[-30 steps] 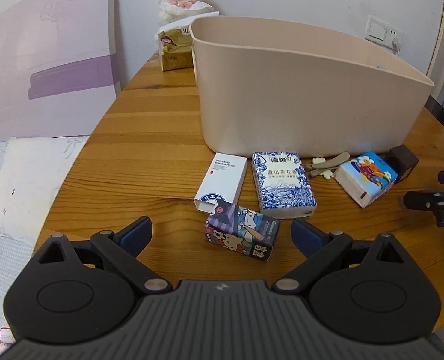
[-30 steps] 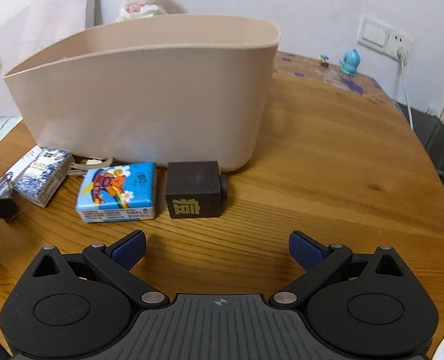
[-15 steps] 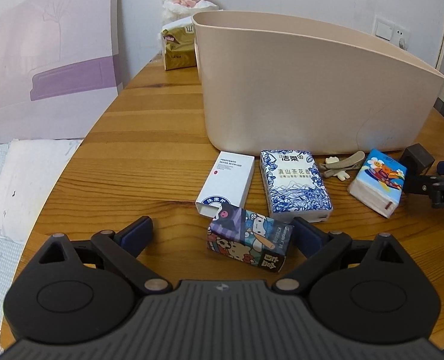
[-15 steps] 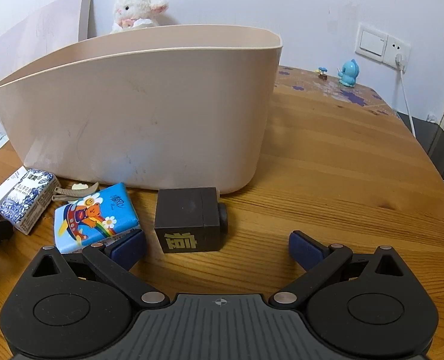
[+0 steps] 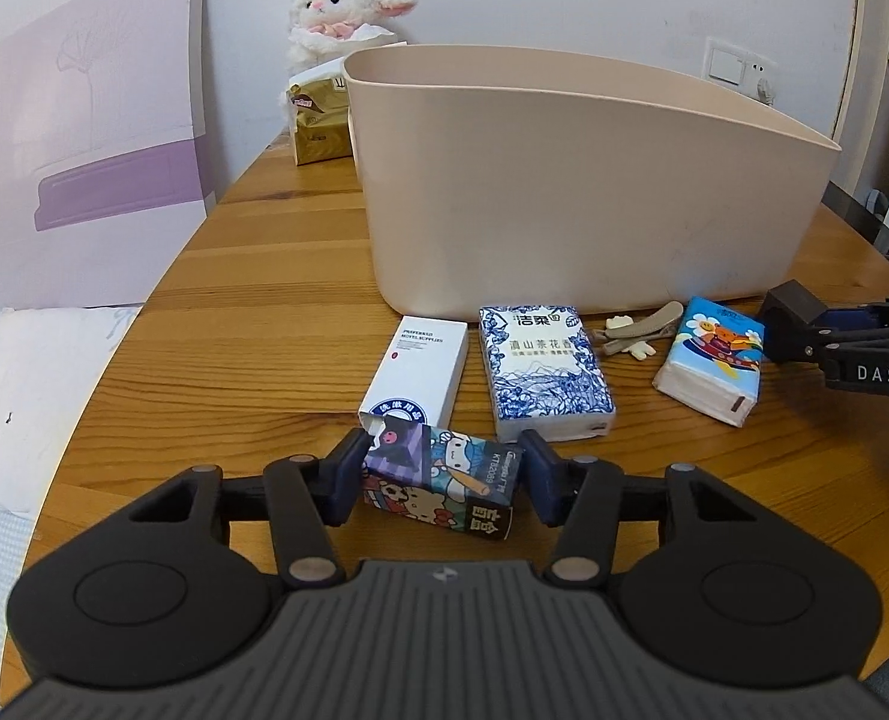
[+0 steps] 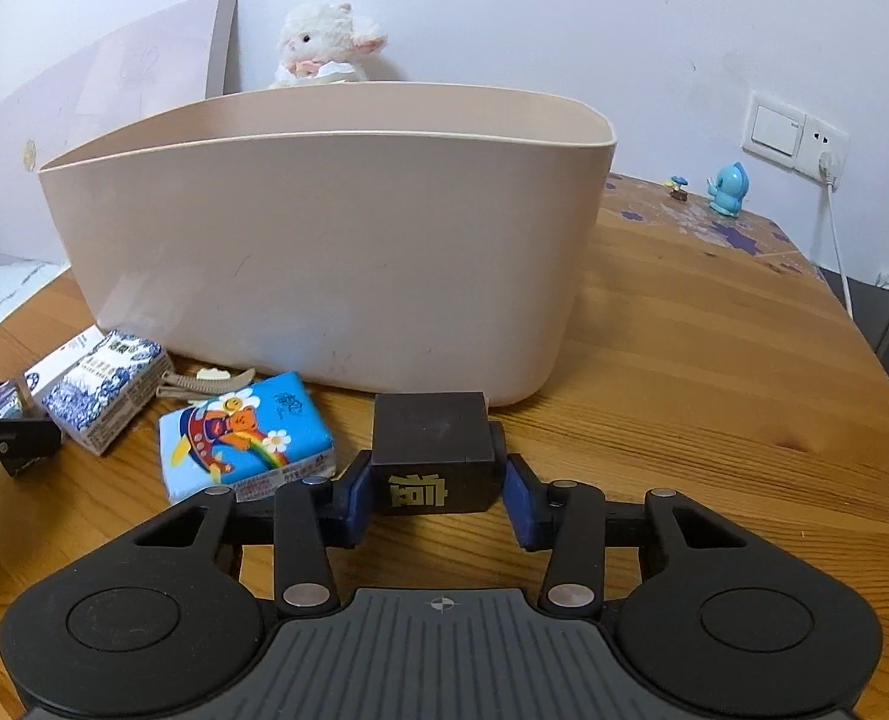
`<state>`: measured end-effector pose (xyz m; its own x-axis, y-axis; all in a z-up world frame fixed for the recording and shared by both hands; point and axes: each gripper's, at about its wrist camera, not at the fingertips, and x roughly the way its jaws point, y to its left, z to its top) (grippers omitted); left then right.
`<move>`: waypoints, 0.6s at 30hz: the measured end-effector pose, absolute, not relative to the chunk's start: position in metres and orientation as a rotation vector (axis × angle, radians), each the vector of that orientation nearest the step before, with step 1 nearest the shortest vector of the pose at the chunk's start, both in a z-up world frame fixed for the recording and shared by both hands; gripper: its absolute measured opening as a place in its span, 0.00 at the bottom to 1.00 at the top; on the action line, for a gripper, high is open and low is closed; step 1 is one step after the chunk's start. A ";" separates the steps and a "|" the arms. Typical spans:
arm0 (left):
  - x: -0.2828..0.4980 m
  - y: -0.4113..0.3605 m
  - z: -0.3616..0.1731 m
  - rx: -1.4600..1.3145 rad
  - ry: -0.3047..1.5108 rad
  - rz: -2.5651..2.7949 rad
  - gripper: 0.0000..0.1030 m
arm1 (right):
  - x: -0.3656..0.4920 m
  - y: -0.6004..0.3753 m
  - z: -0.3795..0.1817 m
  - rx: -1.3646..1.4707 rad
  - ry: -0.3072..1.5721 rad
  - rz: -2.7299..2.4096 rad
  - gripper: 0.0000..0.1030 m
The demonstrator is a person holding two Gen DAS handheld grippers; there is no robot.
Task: Organize objects
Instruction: 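Grasp the purple cartoon box with the left tool while the right tool grasps the black cube box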
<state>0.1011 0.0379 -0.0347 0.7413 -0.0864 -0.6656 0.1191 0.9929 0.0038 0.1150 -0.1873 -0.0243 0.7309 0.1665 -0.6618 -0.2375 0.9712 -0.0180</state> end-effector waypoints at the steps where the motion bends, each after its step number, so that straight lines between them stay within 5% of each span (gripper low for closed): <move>1: 0.101 0.038 -0.035 0.047 0.729 -0.112 0.54 | 0.114 -0.188 -0.024 -0.100 0.721 0.224 0.40; 18: 0.077 0.051 0.000 0.026 0.642 -0.097 0.54 | 0.077 -0.197 0.022 -0.071 0.609 0.240 0.40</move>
<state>0.0768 0.0507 0.0001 0.7962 -0.0827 -0.5994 0.0986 0.9951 -0.0062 0.0766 -0.1973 0.0223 0.7936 0.2026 -0.5738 -0.2443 0.9697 0.0046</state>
